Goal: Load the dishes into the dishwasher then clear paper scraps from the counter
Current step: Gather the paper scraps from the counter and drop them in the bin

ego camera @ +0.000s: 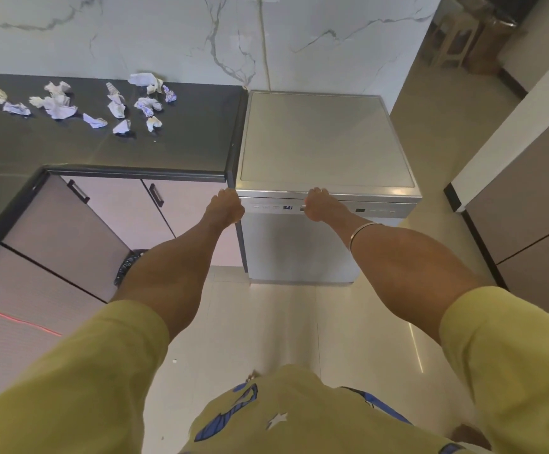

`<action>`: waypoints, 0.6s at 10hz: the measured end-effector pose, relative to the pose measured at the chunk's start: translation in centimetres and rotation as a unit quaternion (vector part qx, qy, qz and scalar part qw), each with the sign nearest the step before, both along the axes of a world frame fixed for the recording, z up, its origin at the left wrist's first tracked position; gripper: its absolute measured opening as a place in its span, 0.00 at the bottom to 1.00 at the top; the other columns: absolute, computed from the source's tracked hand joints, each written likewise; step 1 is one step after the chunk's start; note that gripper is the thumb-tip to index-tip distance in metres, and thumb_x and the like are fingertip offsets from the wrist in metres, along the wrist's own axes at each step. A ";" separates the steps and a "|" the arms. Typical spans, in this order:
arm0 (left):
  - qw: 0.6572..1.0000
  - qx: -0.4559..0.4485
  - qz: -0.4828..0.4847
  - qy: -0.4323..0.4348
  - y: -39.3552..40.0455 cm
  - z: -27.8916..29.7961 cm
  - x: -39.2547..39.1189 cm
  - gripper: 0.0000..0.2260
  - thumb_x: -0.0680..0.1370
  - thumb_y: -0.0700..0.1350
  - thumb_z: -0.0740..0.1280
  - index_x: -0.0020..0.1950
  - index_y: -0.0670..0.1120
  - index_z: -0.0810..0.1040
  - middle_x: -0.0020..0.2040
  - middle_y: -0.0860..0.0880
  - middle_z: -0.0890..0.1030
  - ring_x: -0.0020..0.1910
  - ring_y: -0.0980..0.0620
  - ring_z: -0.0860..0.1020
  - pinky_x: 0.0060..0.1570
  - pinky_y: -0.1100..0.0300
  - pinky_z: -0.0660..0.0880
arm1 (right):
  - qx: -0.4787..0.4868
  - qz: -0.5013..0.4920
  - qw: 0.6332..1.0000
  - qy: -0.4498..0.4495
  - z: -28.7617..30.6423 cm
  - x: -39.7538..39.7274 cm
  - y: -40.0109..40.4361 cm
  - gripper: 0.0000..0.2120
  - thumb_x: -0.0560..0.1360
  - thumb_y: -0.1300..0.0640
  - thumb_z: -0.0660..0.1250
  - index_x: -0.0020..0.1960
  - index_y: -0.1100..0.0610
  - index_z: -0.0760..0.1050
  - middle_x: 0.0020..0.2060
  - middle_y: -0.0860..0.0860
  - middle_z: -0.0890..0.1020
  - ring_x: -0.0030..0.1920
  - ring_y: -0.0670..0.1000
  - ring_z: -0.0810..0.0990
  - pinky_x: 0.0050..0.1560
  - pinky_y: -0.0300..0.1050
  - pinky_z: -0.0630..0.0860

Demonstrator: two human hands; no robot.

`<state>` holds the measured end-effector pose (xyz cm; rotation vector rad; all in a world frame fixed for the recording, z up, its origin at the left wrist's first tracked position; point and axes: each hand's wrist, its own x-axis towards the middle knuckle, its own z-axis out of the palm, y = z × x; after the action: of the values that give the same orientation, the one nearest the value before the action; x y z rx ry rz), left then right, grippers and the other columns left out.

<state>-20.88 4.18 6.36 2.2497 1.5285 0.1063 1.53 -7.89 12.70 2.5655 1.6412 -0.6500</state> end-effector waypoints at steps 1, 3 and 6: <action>0.999 0.023 0.009 0.036 -2.7 3.9 -1.9 0.16 0.80 0.40 0.62 0.67 0.35 0.71 0.69 0.39 0.72 0.67 0.37 0.71 0.67 0.44 0.70 | 0.024 0.047 0.998 -0.035 -0.5 -1.0 1.4 0.20 0.79 0.60 0.54 0.69 0.65 0.69 0.66 0.60 0.70 0.68 0.60 0.67 0.66 0.55 0.67; 0.996 0.047 0.070 0.010 -0.3 3.4 -6.2 0.17 0.78 0.37 0.58 0.67 0.34 0.70 0.67 0.37 0.72 0.66 0.38 0.70 0.67 0.46 0.69 | 0.032 0.124 0.989 -0.070 -1.6 -4.4 5.9 0.21 0.81 0.56 0.54 0.70 0.63 0.69 0.67 0.60 0.69 0.68 0.61 0.66 0.65 0.57 0.68; 0.989 0.092 0.110 0.031 2.4 3.8 -13.6 0.15 0.78 0.36 0.57 0.63 0.33 0.71 0.63 0.36 0.75 0.62 0.37 0.73 0.63 0.45 0.71 | 0.051 0.221 0.970 -0.082 -1.2 -12.9 12.5 0.20 0.80 0.61 0.53 0.70 0.64 0.68 0.68 0.62 0.69 0.68 0.63 0.67 0.67 0.57 0.67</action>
<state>-34.44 6.59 10.14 2.2320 1.8670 0.2527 -11.40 4.65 11.48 2.1197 2.1287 -0.3174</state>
